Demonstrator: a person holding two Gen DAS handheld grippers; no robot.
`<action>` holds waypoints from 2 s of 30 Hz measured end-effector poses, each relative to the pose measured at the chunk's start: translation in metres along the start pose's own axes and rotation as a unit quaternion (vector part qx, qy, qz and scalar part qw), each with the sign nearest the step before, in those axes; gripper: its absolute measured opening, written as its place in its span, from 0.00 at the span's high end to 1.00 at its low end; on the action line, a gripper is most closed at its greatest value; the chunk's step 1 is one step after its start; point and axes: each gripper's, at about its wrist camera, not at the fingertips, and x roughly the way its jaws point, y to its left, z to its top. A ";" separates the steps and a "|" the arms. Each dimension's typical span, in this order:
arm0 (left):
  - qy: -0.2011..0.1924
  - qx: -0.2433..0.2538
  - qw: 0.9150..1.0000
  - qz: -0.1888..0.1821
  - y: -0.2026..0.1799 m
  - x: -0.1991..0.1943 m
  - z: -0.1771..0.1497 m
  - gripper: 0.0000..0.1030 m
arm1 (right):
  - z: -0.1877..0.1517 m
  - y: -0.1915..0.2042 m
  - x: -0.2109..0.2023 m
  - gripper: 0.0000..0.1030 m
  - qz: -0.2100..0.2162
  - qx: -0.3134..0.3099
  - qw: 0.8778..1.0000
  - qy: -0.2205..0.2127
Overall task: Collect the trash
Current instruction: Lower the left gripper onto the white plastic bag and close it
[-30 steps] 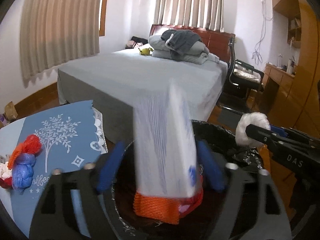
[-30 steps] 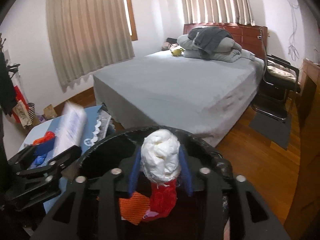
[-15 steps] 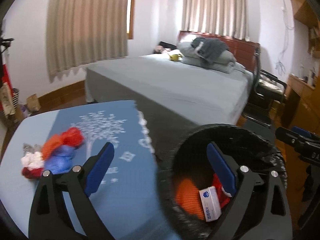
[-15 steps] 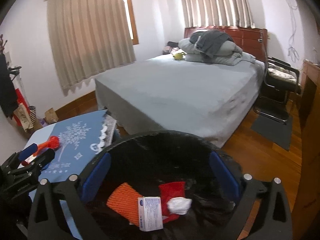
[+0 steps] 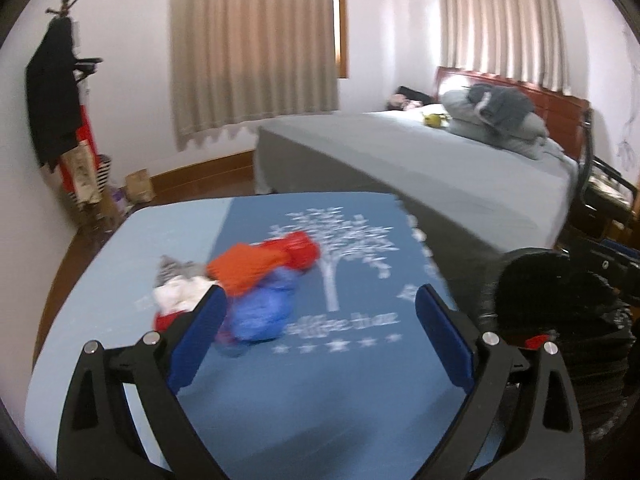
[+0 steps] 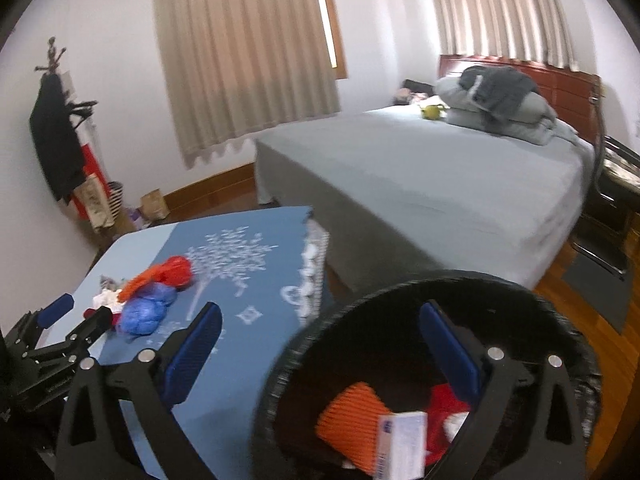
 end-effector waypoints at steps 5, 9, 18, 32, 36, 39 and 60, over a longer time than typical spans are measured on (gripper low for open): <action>0.004 -0.018 0.999 0.035 0.039 0.003 -0.005 0.10 | 0.001 0.034 0.025 0.06 0.023 -0.019 0.999 0.011; 0.005 -0.031 0.998 0.059 0.066 0.008 -0.007 0.10 | 0.003 0.055 0.043 0.06 0.036 -0.030 0.999 0.014; 0.012 -0.042 0.995 0.086 0.106 0.041 0.002 0.16 | 0.006 0.097 0.083 0.06 0.057 -0.052 0.997 0.025; 0.063 -0.051 0.994 0.070 0.117 0.102 -0.003 0.34 | 0.006 0.127 0.119 0.06 0.074 -0.071 0.994 0.042; 0.074 -0.048 0.994 0.058 0.113 0.107 -0.011 0.51 | 0.003 0.128 0.123 0.06 0.074 -0.071 0.993 0.049; 0.060 -0.043 0.995 0.061 0.110 0.100 -0.011 0.71 | 0.001 0.128 0.124 0.06 0.074 -0.071 0.993 0.052; 0.019 -0.091 0.992 0.081 0.139 0.054 -0.009 0.81 | 0.003 0.156 0.120 0.08 0.105 -0.088 0.990 0.045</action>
